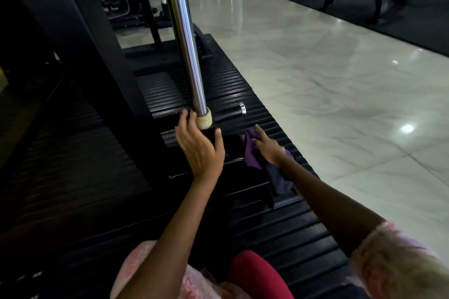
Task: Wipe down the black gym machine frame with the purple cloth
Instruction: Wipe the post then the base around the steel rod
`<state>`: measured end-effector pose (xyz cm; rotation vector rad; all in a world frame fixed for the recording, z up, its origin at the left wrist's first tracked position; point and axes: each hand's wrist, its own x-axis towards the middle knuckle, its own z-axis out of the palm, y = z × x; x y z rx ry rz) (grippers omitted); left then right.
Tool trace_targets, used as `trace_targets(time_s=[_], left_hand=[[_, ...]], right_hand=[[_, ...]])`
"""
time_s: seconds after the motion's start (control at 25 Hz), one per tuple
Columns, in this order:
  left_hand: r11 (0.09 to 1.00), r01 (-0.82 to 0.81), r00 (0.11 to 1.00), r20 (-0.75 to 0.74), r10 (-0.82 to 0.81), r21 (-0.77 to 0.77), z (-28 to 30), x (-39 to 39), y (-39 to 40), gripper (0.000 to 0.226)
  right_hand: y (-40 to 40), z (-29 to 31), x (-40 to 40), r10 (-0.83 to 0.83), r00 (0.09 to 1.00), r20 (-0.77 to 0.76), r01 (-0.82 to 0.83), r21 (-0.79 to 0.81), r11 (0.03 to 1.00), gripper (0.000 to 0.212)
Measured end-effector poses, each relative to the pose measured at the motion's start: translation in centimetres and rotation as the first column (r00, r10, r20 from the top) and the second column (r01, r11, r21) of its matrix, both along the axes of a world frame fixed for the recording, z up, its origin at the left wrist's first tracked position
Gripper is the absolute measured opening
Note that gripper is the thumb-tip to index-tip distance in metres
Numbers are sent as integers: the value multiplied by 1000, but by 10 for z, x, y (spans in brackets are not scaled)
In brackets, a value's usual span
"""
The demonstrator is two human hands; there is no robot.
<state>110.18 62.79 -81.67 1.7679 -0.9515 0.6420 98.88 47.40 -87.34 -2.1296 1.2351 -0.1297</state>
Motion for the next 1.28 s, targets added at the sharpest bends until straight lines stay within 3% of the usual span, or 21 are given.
trace_targets(time_s=[0.08,0.12,0.24,0.32,0.4,0.44,0.52,0.6,0.68,0.76,0.84,0.92,1.0,1.04,1.08,1.16,1.28], left_hand=[[990,64,971,219,-91,128,-20,-23,10,41],[967,98,950,268,-162,234,-29,-33,10,36],[859,122,938,226,-264,498,-40,-44,-12,37],[774,91,946,190,-264,626,-34,-37,-37,33],[593,84,959,96,-266,800,-28,-26,-56,37],[511,61,964,81,-252,857,-28,-21,-63,38],[432,0,967,110,-228,902,-33,-18,-73,38],[402,-18,969,114,-218,915,-35,-20,-79,44],[388,-29,963,130,-236,921,-36,-22,-78,47],[421,-54,942,187,-280,905,-40,-21,-77,51],[399,-39,948,160,-276,916,-37,-21,-75,66],[388,6,944,123,-308,922,-39,-22,-75,78],[330,39,945,73,-320,943,-39,-22,-76,86],[316,38,946,68,-318,948,-38,-22,-77,89],[311,24,944,81,-320,950,-38,-22,-77,91],[314,-2,939,110,-325,950,-38,-21,-77,90],[330,16,947,92,-309,944,-41,-20,-78,83]], right_hand=[[1,12,22,-121,992,-38,123,55,991,53],[10,19,28,-93,995,-29,93,13,996,50],[38,10,15,207,976,62,-191,-196,962,54],[34,-9,-11,274,948,161,-233,-233,944,61],[13,-20,-23,81,963,259,-48,-133,990,52],[2,-23,-24,-66,970,236,80,-51,996,45],[-21,-22,-16,-271,958,99,260,110,959,43],[-26,-15,-8,-310,949,57,294,192,936,52],[-6,-13,-13,-191,974,126,178,107,978,66],[15,-24,-30,-59,974,219,64,-18,998,64],[8,-46,-44,-30,953,300,36,-12,999,62],[-21,-74,-49,-223,884,411,141,221,965,63],[-47,-93,-49,-555,723,412,222,622,751,49],[-56,-100,-49,-654,650,387,220,728,650,40],[-62,-105,-50,-686,631,362,229,758,611,34],[-68,-114,-49,-628,698,344,265,691,673,39],[-56,-101,-43,-388,820,421,207,414,887,54]])
